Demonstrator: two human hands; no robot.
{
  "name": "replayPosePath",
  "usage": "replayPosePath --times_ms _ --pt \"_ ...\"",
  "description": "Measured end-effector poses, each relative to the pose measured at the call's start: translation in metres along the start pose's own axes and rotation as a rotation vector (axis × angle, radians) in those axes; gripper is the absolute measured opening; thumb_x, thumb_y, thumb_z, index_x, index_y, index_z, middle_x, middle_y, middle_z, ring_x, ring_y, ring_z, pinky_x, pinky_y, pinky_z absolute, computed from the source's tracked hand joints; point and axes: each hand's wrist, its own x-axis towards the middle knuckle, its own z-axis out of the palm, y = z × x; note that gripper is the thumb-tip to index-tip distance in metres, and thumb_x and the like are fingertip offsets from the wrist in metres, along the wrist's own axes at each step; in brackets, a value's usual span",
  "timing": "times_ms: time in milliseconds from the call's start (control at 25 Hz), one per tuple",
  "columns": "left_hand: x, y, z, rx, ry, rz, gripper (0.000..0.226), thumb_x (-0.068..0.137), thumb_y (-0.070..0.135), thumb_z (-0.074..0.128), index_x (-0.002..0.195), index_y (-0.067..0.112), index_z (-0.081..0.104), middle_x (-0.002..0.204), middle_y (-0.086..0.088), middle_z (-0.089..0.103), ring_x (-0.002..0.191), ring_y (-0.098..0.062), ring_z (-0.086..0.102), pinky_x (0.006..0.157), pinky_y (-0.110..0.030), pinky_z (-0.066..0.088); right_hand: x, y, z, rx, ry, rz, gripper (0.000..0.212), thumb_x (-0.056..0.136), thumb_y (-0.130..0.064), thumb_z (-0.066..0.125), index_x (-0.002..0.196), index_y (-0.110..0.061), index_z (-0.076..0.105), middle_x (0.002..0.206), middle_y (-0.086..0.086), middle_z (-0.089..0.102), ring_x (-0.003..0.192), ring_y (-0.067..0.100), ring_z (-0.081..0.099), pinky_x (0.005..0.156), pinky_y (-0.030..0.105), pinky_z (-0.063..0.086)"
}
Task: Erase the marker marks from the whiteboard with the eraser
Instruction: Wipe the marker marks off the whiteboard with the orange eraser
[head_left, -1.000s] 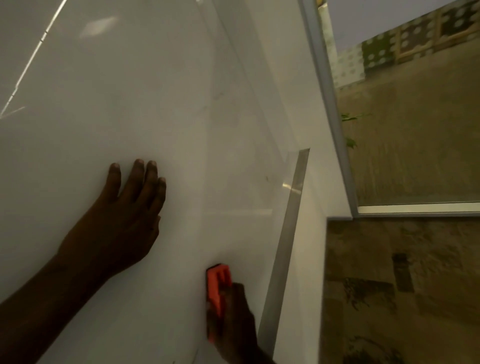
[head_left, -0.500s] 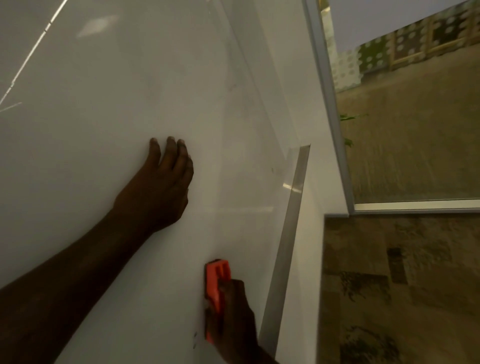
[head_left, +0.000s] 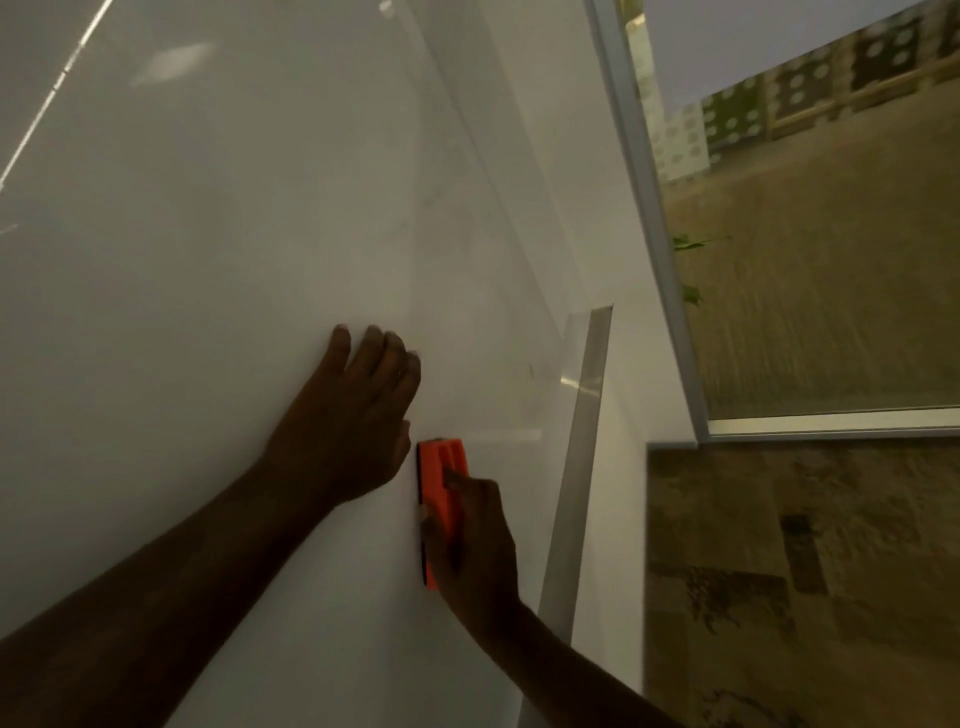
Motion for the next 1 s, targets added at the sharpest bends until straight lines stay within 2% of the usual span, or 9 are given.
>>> replayPosePath --times_ms 120,200,320,400,480,600,720,920,1000 --pt "0.051 0.007 0.023 0.054 -0.112 0.049 0.075 0.08 0.044 0.067 0.136 -0.005 0.057 0.145 -0.034 0.048 0.137 -0.051 0.042 0.112 -0.067 0.022 0.025 0.038 -0.003 -0.03 -0.086 -0.113 0.055 0.096 -0.064 0.041 0.138 -0.029 0.042 0.134 0.003 0.052 0.102 0.011 0.06 0.082 0.013 0.053" --pt "0.076 0.009 0.036 0.063 -0.11 0.056 0.075 0.079 0.043 0.069 0.135 -0.006 0.058 0.146 -0.035 0.046 0.138 -0.051 0.04 0.113 -0.068 0.018 0.07 0.065 -0.001 -0.024 -0.019 -0.072 0.058 0.096 -0.063 0.041 0.138 -0.024 0.046 0.13 0.002 0.054 0.101 0.008 0.058 0.082 0.011 0.051" --pt "0.104 0.024 0.053 0.105 -0.103 0.018 0.078 0.09 0.046 0.054 0.148 -0.005 0.041 0.156 -0.036 0.03 0.146 -0.051 0.025 0.116 -0.069 0.008 0.165 0.142 -0.004 -0.03 0.135 0.176 0.056 0.097 -0.057 0.045 0.138 -0.018 0.051 0.11 -0.001 0.059 0.091 0.008 0.06 0.076 0.014 0.051" --pt "0.115 0.033 0.066 0.117 -0.114 0.039 0.078 0.099 0.048 0.033 0.157 -0.002 0.016 0.163 -0.034 0.008 0.151 -0.05 0.006 0.117 -0.07 -0.003 0.213 0.202 -0.017 -0.057 0.114 0.437 0.056 0.098 -0.056 0.044 0.141 -0.021 0.048 0.107 0.005 0.064 0.096 0.022 0.066 0.078 0.026 0.053" --pt "0.122 0.037 0.07 0.129 -0.13 0.01 0.078 0.1 0.048 0.029 0.158 -0.002 0.014 0.163 -0.034 0.004 0.151 -0.05 0.003 0.115 -0.071 -0.006 0.224 0.23 -0.015 -0.068 0.119 0.649 0.056 0.098 -0.052 0.045 0.144 -0.019 0.046 0.112 0.011 0.066 0.104 0.032 0.065 0.083 0.033 0.051" --pt "0.129 0.04 0.077 0.143 -0.147 0.005 0.08 0.099 0.048 0.03 0.157 -0.004 0.012 0.161 -0.038 0.003 0.15 -0.053 0.003 0.113 -0.073 -0.009 0.199 0.202 0.004 -0.029 0.179 0.468 0.06 0.095 -0.061 0.043 0.133 -0.016 0.055 0.102 0.002 0.064 0.092 0.02 0.065 0.076 0.024 0.053" --pt "0.134 0.041 0.081 0.131 -0.165 0.008 0.082 0.097 0.05 0.033 0.156 -0.004 0.015 0.161 -0.037 0.007 0.15 -0.052 0.006 0.113 -0.073 -0.005 0.18 0.197 0.004 -0.047 0.164 0.226 0.055 0.098 -0.055 0.044 0.136 -0.015 0.054 0.109 -0.002 0.061 0.094 0.007 0.06 0.08 0.014 0.05" --pt "0.137 0.041 0.077 0.126 -0.185 0.009 0.078 0.097 0.048 0.036 0.155 -0.004 0.025 0.161 -0.036 0.015 0.149 -0.052 0.013 0.114 -0.071 0.002 0.206 0.215 -0.005 -0.095 0.149 0.447 0.066 0.096 -0.063 0.035 0.143 -0.018 0.047 0.105 0.007 0.065 0.093 0.025 0.066 0.078 0.031 0.056" --pt "0.138 0.041 0.074 0.164 -0.177 0.019 0.077 0.096 0.047 0.037 0.154 -0.003 0.029 0.16 -0.035 0.019 0.149 -0.051 0.016 0.115 -0.07 0.003 0.212 0.189 -0.001 -0.079 0.13 0.561 0.062 0.099 -0.055 0.04 0.148 -0.017 0.04 0.115 0.01 0.062 0.102 0.028 0.064 0.082 0.028 0.052"
